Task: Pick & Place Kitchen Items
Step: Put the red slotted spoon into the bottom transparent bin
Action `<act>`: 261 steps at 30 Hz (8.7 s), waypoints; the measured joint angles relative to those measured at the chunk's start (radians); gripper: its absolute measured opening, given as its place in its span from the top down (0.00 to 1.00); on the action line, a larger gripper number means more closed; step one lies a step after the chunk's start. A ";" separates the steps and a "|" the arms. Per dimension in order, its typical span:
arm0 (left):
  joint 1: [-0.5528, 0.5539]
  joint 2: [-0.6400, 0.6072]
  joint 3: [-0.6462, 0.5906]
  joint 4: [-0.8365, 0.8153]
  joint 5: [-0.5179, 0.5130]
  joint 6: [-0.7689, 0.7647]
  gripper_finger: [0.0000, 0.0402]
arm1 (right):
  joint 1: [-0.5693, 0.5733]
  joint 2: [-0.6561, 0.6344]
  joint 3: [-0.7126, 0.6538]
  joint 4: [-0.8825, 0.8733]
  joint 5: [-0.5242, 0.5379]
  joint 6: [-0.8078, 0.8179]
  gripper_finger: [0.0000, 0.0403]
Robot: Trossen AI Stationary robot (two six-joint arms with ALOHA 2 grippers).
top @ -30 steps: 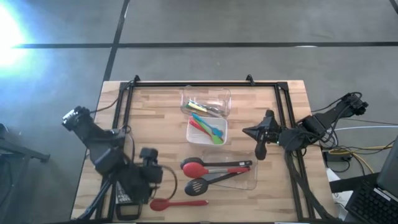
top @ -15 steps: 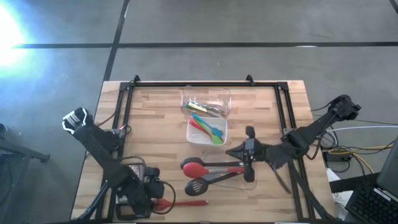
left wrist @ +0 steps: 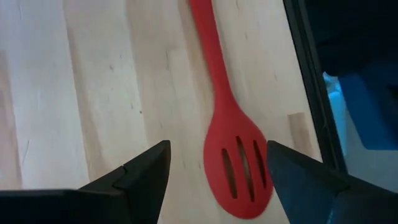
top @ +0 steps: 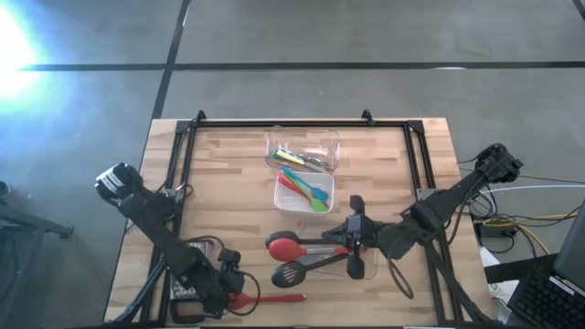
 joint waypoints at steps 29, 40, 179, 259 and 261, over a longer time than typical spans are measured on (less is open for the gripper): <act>0.029 -0.041 0.028 -0.147 -0.199 0.071 0.34 | 0.135 0.721 0.445 -0.156 -0.239 0.399 0.96; 0.029 -0.041 0.028 -0.154 -0.203 0.123 0.34 | 0.087 0.785 0.467 -0.195 -0.284 0.381 0.75; 0.033 -0.232 0.101 -0.353 -0.292 0.144 0.34 | 0.105 0.655 0.440 -0.311 -0.377 0.219 0.81; 0.210 -0.266 0.196 -0.270 -0.557 0.347 0.43 | -0.208 -0.101 -0.568 -0.028 -0.549 0.110 0.65; 0.210 -0.266 0.196 -0.270 -0.557 0.347 0.43 | -0.208 -0.105 -0.544 -0.039 -0.546 0.111 0.57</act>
